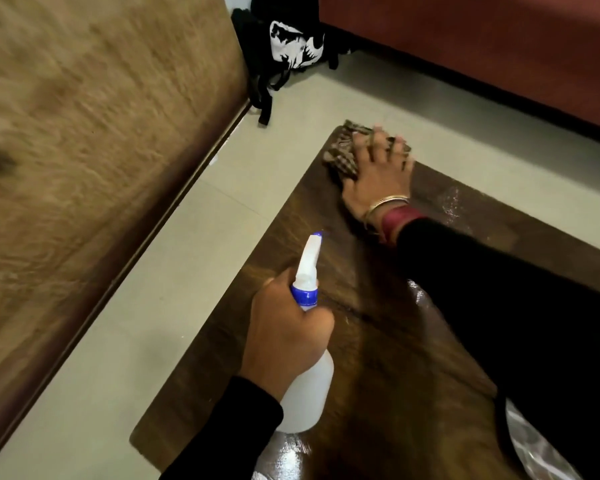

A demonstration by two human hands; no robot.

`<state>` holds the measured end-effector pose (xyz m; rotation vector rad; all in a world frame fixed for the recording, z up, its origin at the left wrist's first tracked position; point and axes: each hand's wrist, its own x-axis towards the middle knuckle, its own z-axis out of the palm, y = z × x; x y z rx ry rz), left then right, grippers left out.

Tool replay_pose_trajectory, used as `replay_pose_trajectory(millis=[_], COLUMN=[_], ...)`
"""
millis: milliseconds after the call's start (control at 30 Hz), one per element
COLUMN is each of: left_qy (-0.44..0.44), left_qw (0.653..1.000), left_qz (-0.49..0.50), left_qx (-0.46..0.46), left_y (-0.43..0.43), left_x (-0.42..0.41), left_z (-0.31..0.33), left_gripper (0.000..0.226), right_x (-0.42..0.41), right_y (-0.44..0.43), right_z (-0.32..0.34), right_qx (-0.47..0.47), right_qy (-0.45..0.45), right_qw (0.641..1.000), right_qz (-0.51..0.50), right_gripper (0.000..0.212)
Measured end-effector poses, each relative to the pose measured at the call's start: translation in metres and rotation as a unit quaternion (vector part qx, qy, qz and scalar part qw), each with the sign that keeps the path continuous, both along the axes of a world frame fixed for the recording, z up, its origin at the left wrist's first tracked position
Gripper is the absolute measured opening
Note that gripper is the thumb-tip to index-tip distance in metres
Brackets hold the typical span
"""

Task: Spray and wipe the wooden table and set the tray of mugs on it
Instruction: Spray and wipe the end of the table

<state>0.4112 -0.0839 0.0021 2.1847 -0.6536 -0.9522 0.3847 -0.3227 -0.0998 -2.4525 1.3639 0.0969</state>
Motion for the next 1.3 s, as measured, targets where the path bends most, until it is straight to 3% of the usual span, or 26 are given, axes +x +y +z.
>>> replay_pose_trajectory(millis=[67, 133, 200, 267, 333, 433, 533, 633, 733, 800, 867, 933, 1000, 1133, 1200, 1300], left_qy=[0.003, -0.011, -0.014, -0.002, -0.003, -0.062, -0.032, -0.018, -0.014, 0.008, 0.001, -0.012, -0.004, -0.023, -0.028, -0.028], left_qw=[1.000, 1.000, 1.000, 1.000, 1.000, 0.998, 0.999, 0.998, 0.998, 0.997, 0.997, 0.997, 0.998, 0.998, 0.998, 0.997], left_qz=[-0.009, -0.006, 0.003, 0.003, -0.005, -0.025, -0.014, 0.021, 0.042, -0.007, -0.028, -0.034, -0.037, -0.043, -0.043, -0.051], left_qx=[0.012, 0.011, 0.005, 0.010, 0.008, 0.021, 0.033, 0.062, 0.051, 0.079, 0.072, 0.063, 0.058, 0.044, 0.048, 0.041], left_y=[0.001, 0.002, 0.002, 0.005, 0.010, 0.022, 0.032, 0.040, 0.046, 0.054, 0.065, 0.068, 0.068, 0.070, 0.071, 0.070], left_x=[0.004, 0.007, 0.009, 0.011, 0.013, 0.015, 0.015, 0.007, 0.000, -0.001, -0.003, -0.011, -0.017, -0.021, -0.024, -0.027], left_z=[0.001, 0.001, 0.004, 0.007, 0.008, 0.009, 0.011, 0.011, 0.001, 0.007, 0.004, 0.007, 0.007, 0.005, 0.002, 0.005], left_gripper=[0.012, 0.010, 0.011, 0.017, 0.020, 0.025, 0.028, 0.019, 0.021, 0.020, 0.028, 0.036, 0.042, 0.034, 0.024, 0.031], right_x=[0.017, 0.000, -0.025, -0.027, -0.007, 0.031, 0.039, -0.005, -0.086, -0.129, -0.160, -0.178, -0.176, -0.111, -0.071, -0.044], right_y=[0.042, 0.084, 0.083, 0.044, -0.006, -0.033, 0.023, 0.131, 0.199, 0.179, 0.128, 0.065, 0.019, 0.009, 0.038, 0.113], right_z=[-0.001, -0.005, -0.007, -0.008, -0.002, 0.007, 0.002, -0.010, -0.007, -0.003, 0.000, 0.003, 0.004, 0.001, 0.000, -0.002], right_qx=[-0.018, -0.018, -0.012, -0.030, -0.022, 0.005, -0.018, -0.028, 0.009, -0.003, -0.010, -0.002, 0.006, 0.003, -0.002, 0.001], right_qy=[0.006, -0.008, -0.031, -0.002, 0.030, 0.003, -0.003, -0.036, -0.041, -0.044, -0.005, 0.025, 0.026, 0.025, 0.010, 0.004], right_qw=[0.993, 0.964, 0.942, 0.958, 0.987, 0.999, 0.987, 0.952, 0.945, 0.971, 0.997, 0.996, 0.985, 0.991, 0.998, 0.999], right_qz=[0.120, 0.267, 0.334, 0.286, 0.156, 0.048, 0.160, 0.304, 0.324, 0.236, 0.076, -0.090, -0.169, -0.130, -0.069, 0.052], right_gripper=[0.086, 0.082, 0.082, 0.083, 0.082, 0.078, 0.080, 0.079, 0.078, 0.087, 0.093, 0.094, 0.093, 0.090, 0.091, 0.091])
